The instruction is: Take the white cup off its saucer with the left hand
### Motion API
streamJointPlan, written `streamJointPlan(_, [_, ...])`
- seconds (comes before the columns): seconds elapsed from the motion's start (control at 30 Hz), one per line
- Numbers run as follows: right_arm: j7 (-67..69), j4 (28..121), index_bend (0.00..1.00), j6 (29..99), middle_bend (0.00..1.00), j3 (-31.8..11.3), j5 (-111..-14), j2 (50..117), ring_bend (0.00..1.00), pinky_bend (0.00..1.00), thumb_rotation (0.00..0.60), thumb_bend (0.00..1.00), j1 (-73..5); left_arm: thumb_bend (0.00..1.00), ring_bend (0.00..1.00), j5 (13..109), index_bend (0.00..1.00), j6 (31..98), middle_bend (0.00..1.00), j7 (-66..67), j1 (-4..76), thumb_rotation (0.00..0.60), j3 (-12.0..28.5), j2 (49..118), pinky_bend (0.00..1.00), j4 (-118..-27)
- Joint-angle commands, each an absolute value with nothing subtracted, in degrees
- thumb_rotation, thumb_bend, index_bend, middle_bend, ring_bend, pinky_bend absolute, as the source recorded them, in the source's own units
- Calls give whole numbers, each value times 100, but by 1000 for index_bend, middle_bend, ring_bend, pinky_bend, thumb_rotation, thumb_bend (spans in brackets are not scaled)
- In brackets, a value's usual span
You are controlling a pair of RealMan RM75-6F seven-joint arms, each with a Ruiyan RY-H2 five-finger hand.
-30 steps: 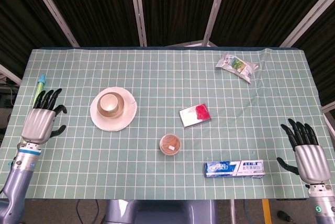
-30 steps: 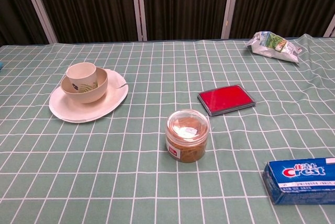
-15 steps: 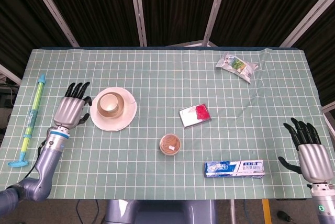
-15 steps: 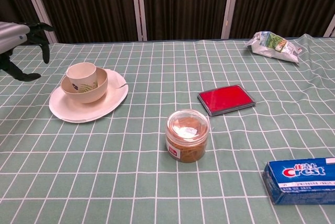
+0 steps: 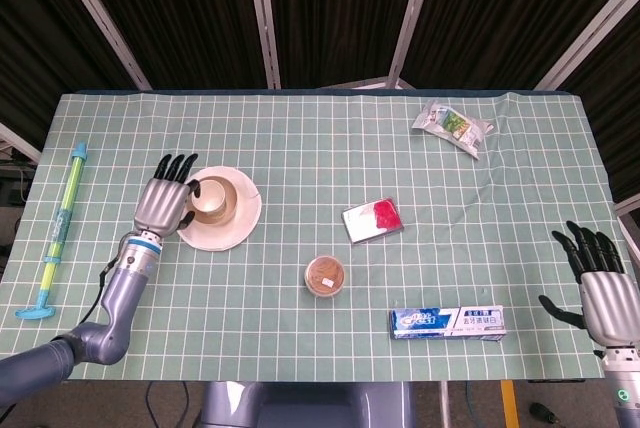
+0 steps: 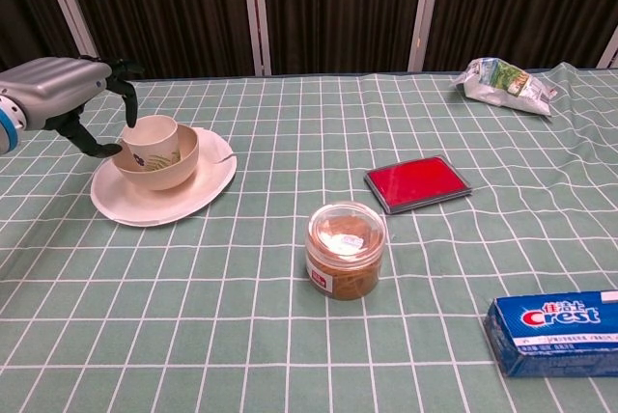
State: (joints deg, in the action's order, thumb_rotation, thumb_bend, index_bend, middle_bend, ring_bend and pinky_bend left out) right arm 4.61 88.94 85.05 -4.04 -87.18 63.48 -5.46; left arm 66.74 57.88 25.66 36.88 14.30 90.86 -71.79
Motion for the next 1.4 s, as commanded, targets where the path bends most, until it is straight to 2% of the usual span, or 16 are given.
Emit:
streamJointPlan(0.03, [469, 8885, 98, 8497, 0, -406, -8712, 6349, 0, 0, 600, 90, -549, 329, 0, 6597, 479, 5729, 0, 2623, 3774, 600, 1409, 9178, 0, -7058])
streamJointPlan(0.23, [514, 8883, 97, 8490, 0, -418, -8691, 6347, 0, 0, 600, 90, -552, 333, 0, 6484, 537, 5592, 0, 2627, 3883, 600, 1345, 9347, 0, -6808])
streamJointPlan(0.57, [569, 8861, 97, 8488, 0, -415, -8688, 6343, 0, 0, 600, 90, -547, 550, 0, 6649, 644, 5752, 3, 2344, 3889, 600, 1234, 9473, 0, -6585])
streamJointPlan(0.83, [550, 8877, 98, 8521, 0, -403, -8714, 6338, 0, 0, 600, 90, -530, 577, 0, 6760, 647, 5911, 4, 2196, 3792, 600, 1164, 9283, 0, -6796])
streamJointPlan(1.13, [518, 8932, 98, 8567, 0, -397, -8720, 6317, 0, 0, 600, 90, -498, 573, 0, 7968, 643, 6885, 0, 1882, 2979, 600, 219, 8027, 0, -8435])
streamJointPlan(1.27, [455, 8965, 98, 8570, 0, -375, -8767, 6328, 0, 0, 600, 90, -500, 574, 0, 8334, 643, 7224, 0, 1696, 2591, 600, -209, 7613, 0, -8924])
streamJointPlan(1.4, [371, 8996, 98, 8533, 0, -365, -8762, 6355, 0, 0, 600, 90, -514, 574, 0, 8660, 643, 7302, 0, 1575, 2344, 600, -600, 7390, 0, -9011])
